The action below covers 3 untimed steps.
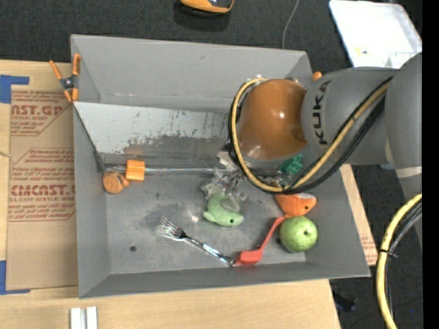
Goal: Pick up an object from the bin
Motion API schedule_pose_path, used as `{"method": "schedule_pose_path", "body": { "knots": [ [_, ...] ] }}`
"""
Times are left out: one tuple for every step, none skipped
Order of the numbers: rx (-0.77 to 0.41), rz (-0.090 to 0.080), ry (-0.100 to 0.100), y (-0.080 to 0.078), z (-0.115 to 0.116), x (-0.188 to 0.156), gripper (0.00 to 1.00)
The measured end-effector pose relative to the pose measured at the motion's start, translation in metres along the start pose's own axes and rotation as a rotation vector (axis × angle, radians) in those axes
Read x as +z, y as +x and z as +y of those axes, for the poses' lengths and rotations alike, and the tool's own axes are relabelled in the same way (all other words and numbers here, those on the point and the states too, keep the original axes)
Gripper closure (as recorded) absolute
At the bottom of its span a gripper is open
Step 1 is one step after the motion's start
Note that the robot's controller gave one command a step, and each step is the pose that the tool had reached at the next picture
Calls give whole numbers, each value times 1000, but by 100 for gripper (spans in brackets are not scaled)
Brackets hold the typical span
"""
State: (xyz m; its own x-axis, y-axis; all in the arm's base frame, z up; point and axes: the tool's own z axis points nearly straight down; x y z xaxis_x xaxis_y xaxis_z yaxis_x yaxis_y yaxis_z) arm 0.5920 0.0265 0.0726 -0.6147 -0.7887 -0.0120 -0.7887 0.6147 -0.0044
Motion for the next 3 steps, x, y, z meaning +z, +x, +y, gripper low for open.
{"method": "schedule_pose_path", "body": {
  "knots": [
    [0,2,-3,0,2,-16,100],
    [0,1,-2,-1,1,-50,100],
    [1,1,-4,-2,2,-101,100]
  ]
}}
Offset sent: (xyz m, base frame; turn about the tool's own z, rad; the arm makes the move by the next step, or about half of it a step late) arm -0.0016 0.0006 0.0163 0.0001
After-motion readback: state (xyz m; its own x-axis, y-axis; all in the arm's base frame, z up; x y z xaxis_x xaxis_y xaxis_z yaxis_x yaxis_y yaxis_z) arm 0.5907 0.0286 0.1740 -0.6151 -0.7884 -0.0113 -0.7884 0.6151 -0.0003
